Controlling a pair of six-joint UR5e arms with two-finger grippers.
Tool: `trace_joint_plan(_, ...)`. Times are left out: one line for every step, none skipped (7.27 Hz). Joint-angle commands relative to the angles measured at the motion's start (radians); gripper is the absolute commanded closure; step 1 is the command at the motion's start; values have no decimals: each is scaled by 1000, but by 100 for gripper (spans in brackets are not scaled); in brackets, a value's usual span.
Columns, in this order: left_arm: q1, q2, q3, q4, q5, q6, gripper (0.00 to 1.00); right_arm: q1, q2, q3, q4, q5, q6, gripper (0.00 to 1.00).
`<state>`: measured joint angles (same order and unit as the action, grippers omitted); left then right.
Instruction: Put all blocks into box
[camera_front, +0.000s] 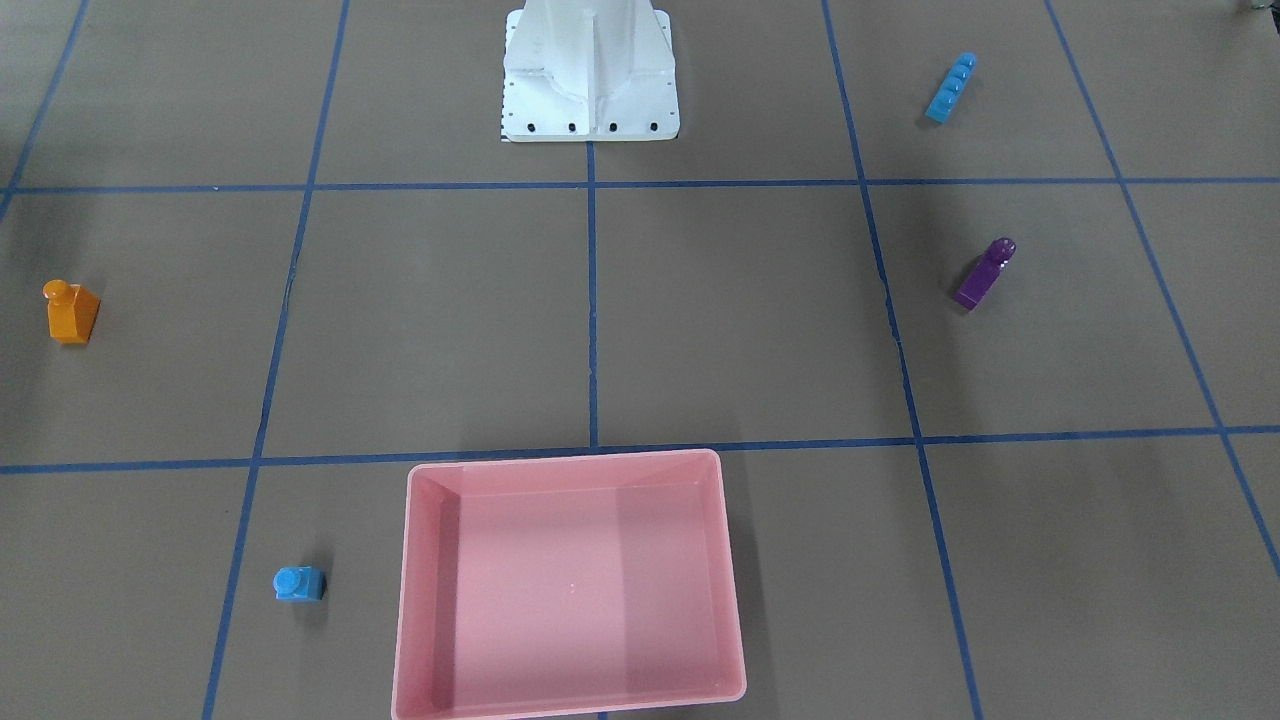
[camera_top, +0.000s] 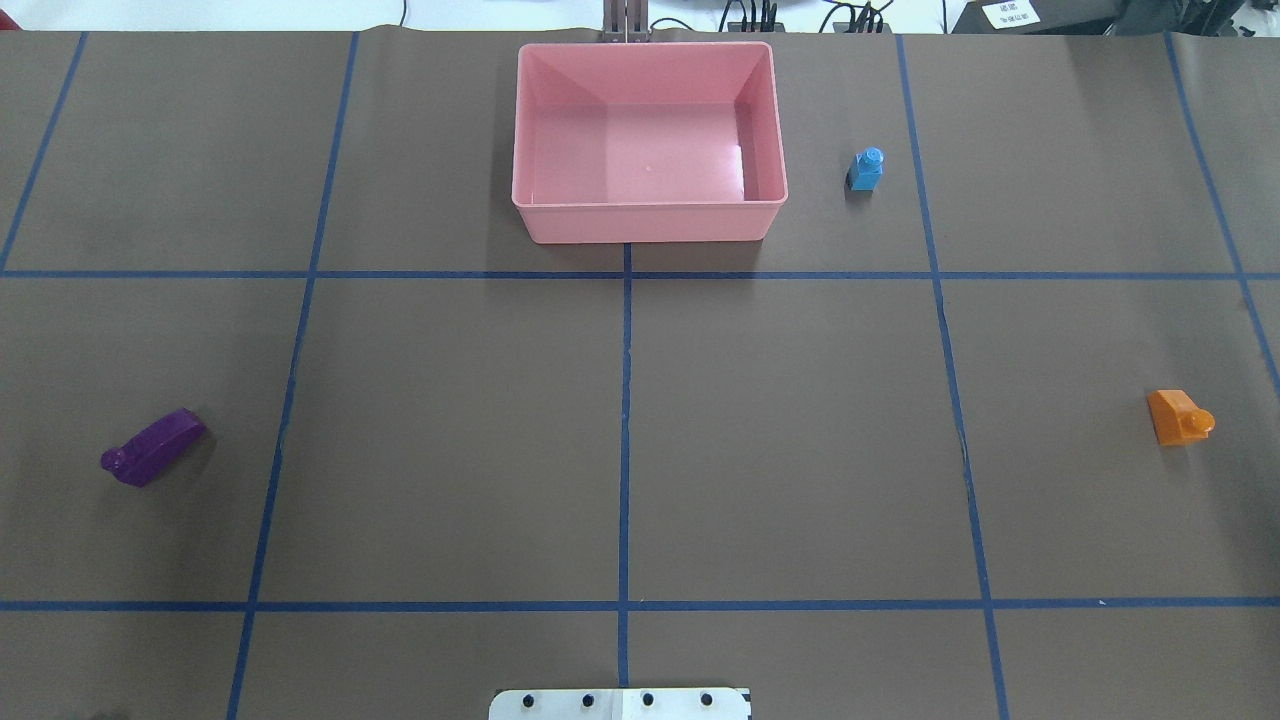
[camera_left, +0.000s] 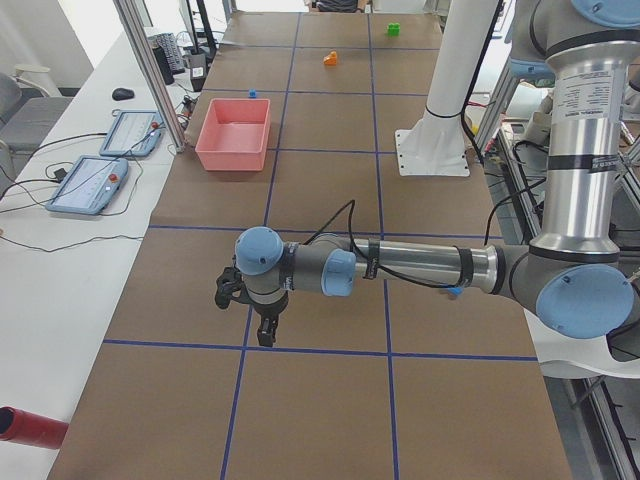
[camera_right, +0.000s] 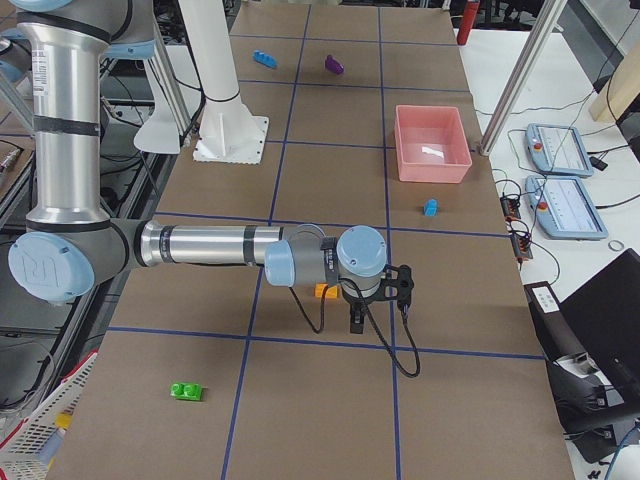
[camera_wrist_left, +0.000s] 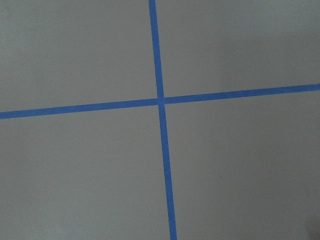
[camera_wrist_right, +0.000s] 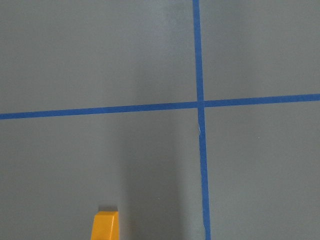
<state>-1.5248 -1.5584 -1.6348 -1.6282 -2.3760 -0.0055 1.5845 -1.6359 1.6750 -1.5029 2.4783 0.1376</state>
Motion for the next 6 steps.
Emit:
trace_joint_plan(0, -3, 0, -1, 3, 4, 0, 0, -1, 2, 6, 1, 0, 0)
trace_joint_plan(2, -5, 0, 1, 6, 4, 0, 0, 5, 9, 10, 1, -1, 0)
trace_joint_plan(2, -9, -2, -1, 5, 4, 0, -15, 17, 52, 10, 8, 0, 0)
trace_joint_plan(2, -23, -22, -5, -5, 4, 0, -55, 18, 134, 10, 7, 26, 0)
trace_joint_plan(9, -41, -22, -27, 0, 4, 0, -105, 28, 179, 7, 7, 137, 0)
trace_joint_plan(18, -43, -17, -56, 1, 4, 0, -195, 63, 180, 7, 11, 243, 0)
